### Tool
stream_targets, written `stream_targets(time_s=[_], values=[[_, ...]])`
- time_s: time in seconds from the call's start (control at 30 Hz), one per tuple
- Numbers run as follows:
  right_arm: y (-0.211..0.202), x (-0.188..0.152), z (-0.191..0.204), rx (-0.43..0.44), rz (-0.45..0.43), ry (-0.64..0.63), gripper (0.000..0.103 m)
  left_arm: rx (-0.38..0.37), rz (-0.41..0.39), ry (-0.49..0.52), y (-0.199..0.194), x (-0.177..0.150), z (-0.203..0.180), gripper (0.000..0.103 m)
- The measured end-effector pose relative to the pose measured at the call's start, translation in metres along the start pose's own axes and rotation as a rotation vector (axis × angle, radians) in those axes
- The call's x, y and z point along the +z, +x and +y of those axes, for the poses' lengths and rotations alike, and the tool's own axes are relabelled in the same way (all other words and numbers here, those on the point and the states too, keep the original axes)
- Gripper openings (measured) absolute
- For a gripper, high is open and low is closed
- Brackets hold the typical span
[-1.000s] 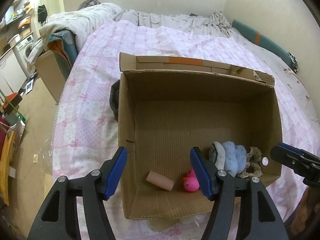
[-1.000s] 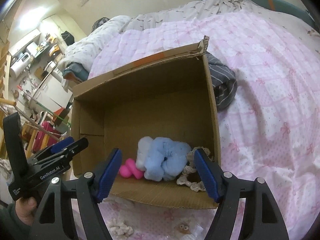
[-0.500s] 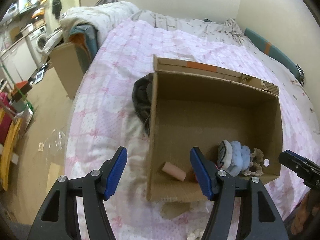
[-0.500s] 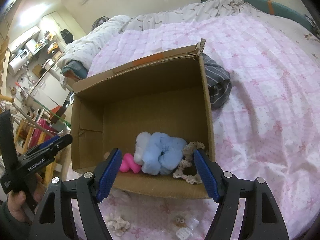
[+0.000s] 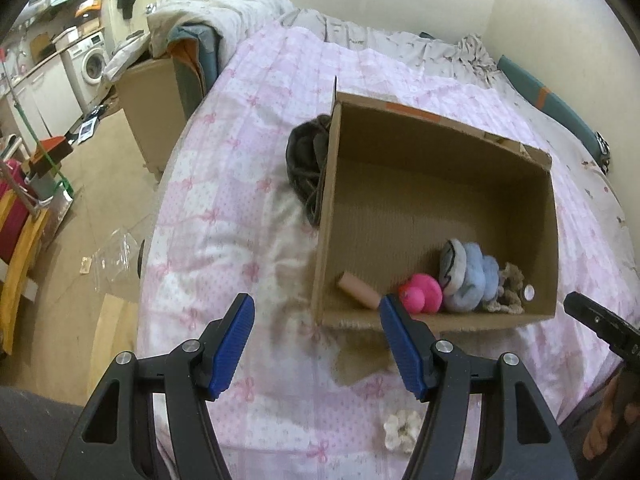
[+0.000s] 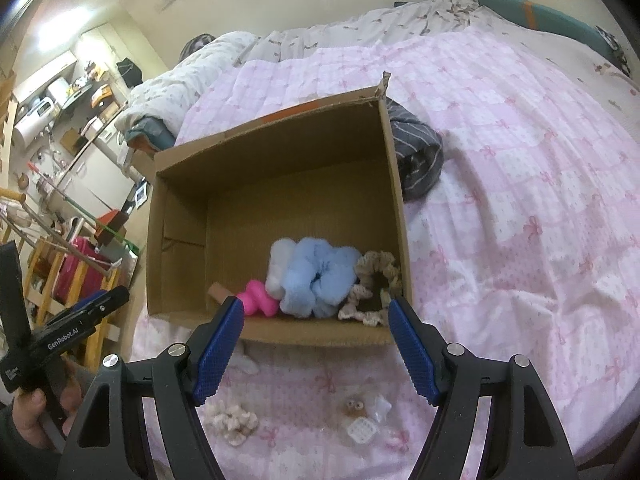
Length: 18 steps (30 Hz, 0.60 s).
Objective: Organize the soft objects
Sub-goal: 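Lift both open grippers out of the box, then grasp the white lace scrunchie with the left gripper while the right grasps the clear packet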
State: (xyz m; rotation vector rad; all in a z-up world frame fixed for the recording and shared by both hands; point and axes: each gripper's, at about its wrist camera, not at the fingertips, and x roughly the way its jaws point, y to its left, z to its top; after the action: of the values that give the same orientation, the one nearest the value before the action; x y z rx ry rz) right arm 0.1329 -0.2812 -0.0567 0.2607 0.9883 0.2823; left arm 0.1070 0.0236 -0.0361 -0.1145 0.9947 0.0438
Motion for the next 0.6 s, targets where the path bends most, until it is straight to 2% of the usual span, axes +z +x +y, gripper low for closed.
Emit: stream_targets(time_s=[0.17, 0.33, 0.5, 0.6], values=[[0.002, -0.010, -0.005, -0.033, 0.039, -0.004, 0.079, -0.015, 0.046, 0.037, 0.004, -0.016, -0.009, 0.062], [0.019, -0.025, -0.018, -0.122, 0.149, 0.014, 0.079, -0.018, 0.092, 0.064, 0.013, -0.026, -0.018, 0.062], [0.025, -0.028, -0.025, -0.122, 0.183, 0.047, 0.079, 0.026, 0.097, 0.089, 0.019, -0.034, -0.021, 0.062], [0.028, -0.028, -0.028, -0.089, 0.196, 0.067, 0.079, 0.038, 0.100, 0.103, 0.022, -0.036, -0.021, 0.062]])
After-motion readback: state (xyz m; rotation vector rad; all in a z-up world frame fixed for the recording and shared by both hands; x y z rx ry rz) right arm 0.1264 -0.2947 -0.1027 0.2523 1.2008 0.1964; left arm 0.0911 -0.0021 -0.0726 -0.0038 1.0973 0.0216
